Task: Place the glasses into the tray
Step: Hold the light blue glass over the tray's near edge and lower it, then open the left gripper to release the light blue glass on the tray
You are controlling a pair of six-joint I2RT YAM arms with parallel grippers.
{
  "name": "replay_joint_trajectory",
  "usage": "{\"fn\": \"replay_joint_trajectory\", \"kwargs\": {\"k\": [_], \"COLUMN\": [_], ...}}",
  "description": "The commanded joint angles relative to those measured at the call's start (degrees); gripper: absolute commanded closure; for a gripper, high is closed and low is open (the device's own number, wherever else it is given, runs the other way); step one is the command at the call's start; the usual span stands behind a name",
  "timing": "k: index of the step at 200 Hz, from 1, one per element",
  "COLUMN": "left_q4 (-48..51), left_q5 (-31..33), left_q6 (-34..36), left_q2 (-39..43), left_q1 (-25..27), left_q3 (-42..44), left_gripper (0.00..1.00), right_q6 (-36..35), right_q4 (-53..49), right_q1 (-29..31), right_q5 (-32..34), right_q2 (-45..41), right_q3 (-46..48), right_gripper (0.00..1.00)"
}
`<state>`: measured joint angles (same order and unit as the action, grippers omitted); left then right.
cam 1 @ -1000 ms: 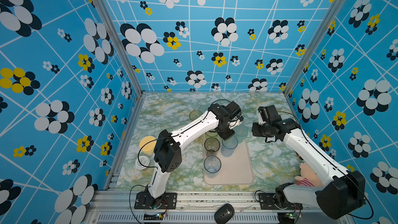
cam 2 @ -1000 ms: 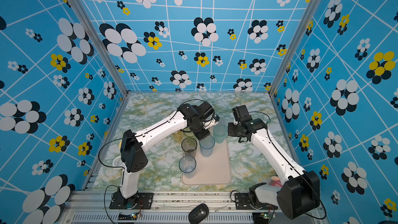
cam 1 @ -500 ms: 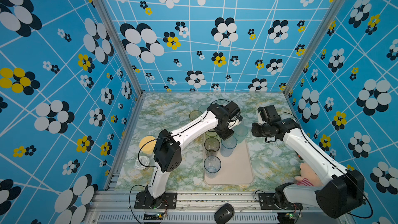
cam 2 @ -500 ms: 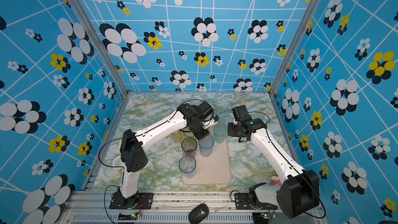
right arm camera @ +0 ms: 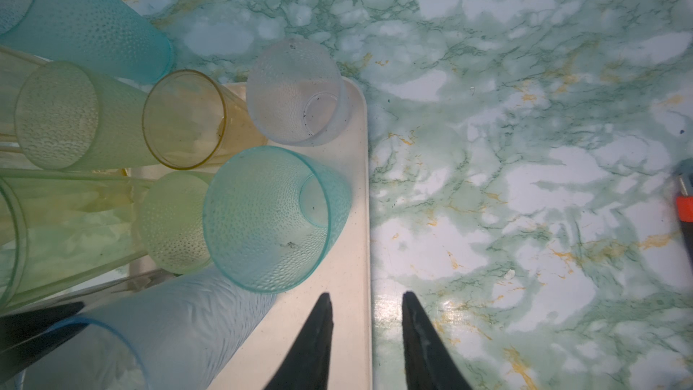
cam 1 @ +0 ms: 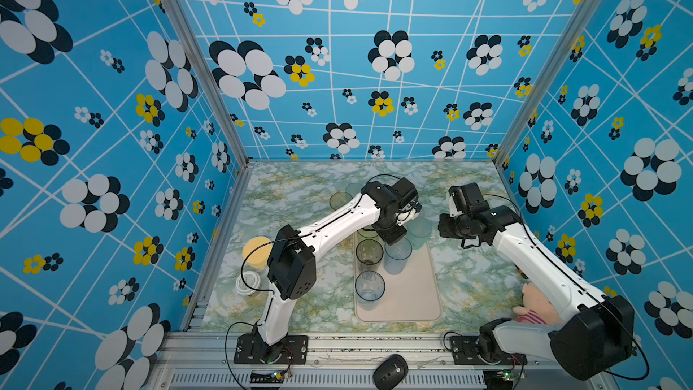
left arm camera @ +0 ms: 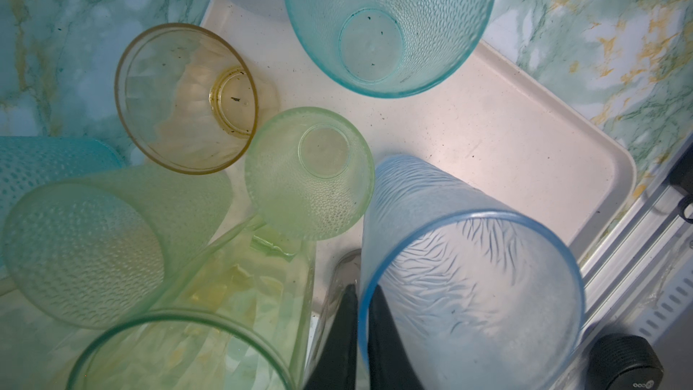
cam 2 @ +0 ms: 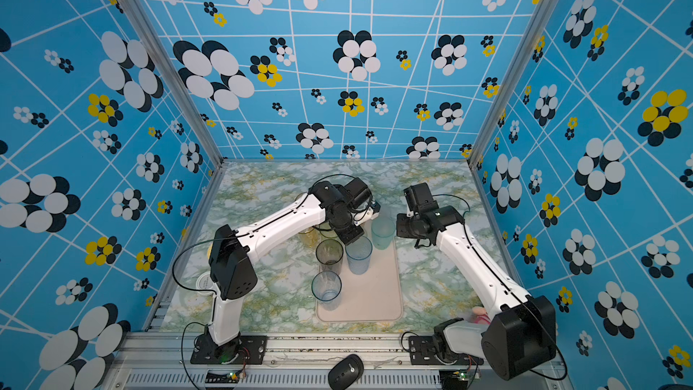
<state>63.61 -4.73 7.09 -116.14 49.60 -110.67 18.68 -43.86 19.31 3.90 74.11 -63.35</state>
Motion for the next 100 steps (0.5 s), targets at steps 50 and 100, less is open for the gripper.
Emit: {"fn": "replay_joint_trajectory", "kwargs": {"k": [50, 100], "left_q4": [-0.1, -0.2], "left_q5": [-0.4, -0.2], "left_q6": [-0.1, 0.0], "left_q2": [2.1, 2.7], "left_q1": [-0.3, -0.3], "left_q3": [0.9, 1.1], "left_gripper": [0.87, 0.82], "right_q6": [-0.4, -0.4], "right_q4": [0.3, 0.4], "right_q1": [-0.4, -0.4], "right_q5": [-0.6, -0.8], "right_q2": [-0.5, -0.6], "right_q3": [0.5, 0.4], "right_gripper": [0.66, 0.66]}}
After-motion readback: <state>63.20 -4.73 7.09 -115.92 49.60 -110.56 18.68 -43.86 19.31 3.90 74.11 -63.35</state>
